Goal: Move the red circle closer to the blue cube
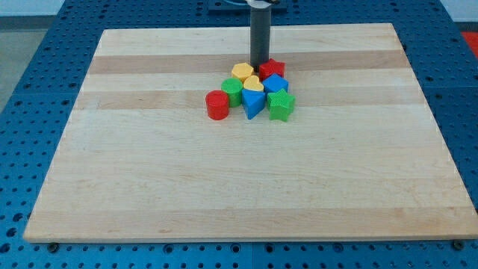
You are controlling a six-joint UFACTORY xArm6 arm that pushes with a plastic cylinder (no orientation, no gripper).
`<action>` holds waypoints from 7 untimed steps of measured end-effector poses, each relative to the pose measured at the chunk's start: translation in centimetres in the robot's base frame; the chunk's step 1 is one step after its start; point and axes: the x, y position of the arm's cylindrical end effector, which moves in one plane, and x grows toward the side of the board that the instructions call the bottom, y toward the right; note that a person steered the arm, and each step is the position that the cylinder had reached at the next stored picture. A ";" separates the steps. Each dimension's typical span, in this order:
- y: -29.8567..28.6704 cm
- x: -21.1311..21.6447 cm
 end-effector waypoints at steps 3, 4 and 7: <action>3.4 -5.6; 0.6 -5.6; -10.5 7.1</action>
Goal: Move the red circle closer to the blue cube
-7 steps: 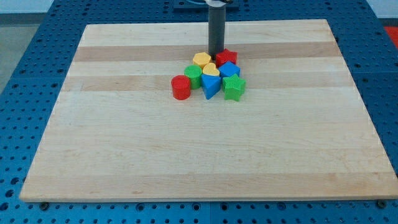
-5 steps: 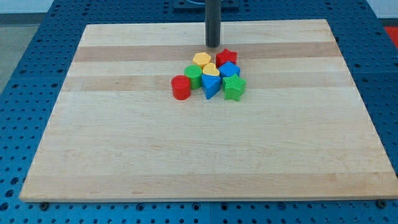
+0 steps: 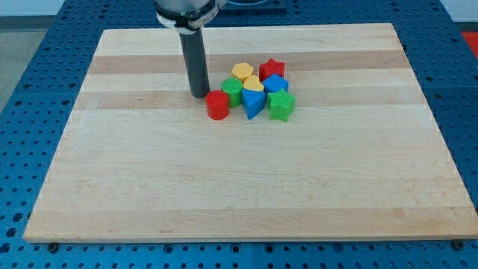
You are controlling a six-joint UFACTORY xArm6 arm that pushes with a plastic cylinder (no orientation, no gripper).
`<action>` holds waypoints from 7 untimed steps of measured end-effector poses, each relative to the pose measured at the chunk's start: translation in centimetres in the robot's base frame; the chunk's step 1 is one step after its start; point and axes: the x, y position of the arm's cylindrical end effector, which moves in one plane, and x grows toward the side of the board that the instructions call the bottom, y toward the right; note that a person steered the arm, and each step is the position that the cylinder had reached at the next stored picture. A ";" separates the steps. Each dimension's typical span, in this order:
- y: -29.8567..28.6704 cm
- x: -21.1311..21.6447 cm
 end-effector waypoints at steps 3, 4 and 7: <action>0.0 2.8; -0.1 3.0; 0.4 2.5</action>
